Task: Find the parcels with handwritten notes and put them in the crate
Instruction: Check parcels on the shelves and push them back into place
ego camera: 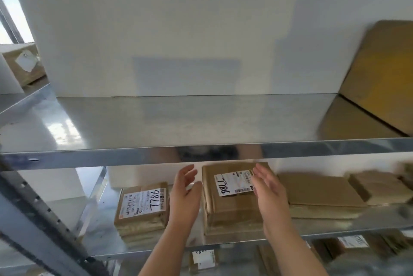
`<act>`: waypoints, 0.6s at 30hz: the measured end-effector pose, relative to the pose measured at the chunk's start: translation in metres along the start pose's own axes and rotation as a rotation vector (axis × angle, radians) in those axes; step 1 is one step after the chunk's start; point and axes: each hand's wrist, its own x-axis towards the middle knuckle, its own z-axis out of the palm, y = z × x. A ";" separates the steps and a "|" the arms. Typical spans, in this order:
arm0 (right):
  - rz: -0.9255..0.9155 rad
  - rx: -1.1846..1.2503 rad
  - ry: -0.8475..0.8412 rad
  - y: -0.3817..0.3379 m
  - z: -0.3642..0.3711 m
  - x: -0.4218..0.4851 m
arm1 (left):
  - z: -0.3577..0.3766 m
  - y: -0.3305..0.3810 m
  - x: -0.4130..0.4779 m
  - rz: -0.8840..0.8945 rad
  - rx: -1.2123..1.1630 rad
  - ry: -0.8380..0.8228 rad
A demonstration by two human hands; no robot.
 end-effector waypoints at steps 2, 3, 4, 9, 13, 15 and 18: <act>-0.015 -0.022 -0.007 0.001 -0.025 0.013 | 0.016 -0.005 0.002 -0.037 0.002 0.039; -0.015 -0.026 -0.007 0.003 -0.038 0.021 | 0.024 -0.008 0.003 -0.063 -0.006 0.056; -0.015 -0.032 -0.002 0.006 -0.050 0.028 | 0.031 -0.011 0.003 -0.099 -0.021 0.075; 0.069 -0.086 -0.072 0.026 -0.092 0.058 | 0.057 -0.024 -0.006 -0.278 -0.040 0.104; 0.148 -0.180 -0.188 0.059 -0.101 0.079 | 0.065 -0.026 -0.020 -0.375 -0.036 0.085; 0.199 -0.194 -0.231 0.085 -0.105 0.095 | 0.067 -0.026 -0.024 -0.415 -0.043 0.047; 0.258 -0.187 -0.242 0.071 -0.101 0.089 | 0.070 -0.029 -0.027 -0.408 -0.038 -0.002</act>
